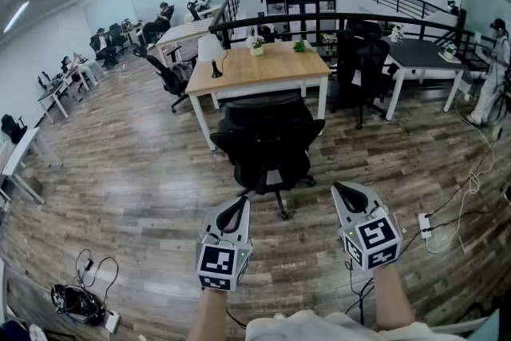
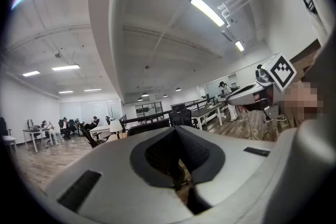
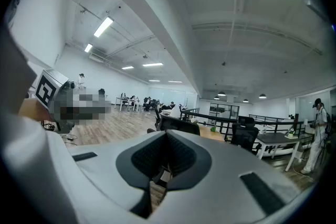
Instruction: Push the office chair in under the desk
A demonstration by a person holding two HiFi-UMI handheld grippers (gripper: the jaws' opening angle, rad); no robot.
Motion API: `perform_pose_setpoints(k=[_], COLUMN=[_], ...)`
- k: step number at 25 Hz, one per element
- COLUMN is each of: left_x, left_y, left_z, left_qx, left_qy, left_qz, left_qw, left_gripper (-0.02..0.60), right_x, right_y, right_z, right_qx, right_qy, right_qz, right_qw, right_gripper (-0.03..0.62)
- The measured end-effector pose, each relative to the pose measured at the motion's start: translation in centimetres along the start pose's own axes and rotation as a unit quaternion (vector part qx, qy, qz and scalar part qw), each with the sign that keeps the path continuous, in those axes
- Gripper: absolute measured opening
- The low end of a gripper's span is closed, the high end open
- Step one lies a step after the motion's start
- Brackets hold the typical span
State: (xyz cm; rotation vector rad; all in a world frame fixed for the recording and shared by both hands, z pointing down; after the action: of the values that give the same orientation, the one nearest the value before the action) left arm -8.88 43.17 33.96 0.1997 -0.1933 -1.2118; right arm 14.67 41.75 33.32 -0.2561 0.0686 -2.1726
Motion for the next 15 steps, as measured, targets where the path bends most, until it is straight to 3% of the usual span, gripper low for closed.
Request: perform_pose_setpoints(k=[11, 15], left_x=[1.7, 1.7], left_y=[0.4, 1.1], left_z=[0.1, 0.1], left_qx=[-0.006, -0.007], left_qy=[-0.002, -0.006], left_qz=[-0.015, -0.020], left_qw=[0.9999, 0.9998], left_gripper=[0.009, 0.009], right_x=[0.6, 0.4], right_y=[2.3, 2.9], right_z=[-0.2, 0.1], right_qx=[0.026, 0.028], right_qy=[0.037, 0.026], right_qz=[-0.014, -0.026], right_qw=[0.999, 0.999], right_gripper=[0.009, 0.008])
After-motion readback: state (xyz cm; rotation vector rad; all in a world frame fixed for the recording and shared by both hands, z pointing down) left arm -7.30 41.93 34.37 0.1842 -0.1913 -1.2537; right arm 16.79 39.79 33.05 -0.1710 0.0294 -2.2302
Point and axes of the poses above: the fingertips, and each gripper's own axes: x forward along the fingers, y to its right, z out of its underside, the point moved 5 cm from there along -x, backward along the fingers, and after that the axes turned 7 degrees about -z, right-handed, at the moved point
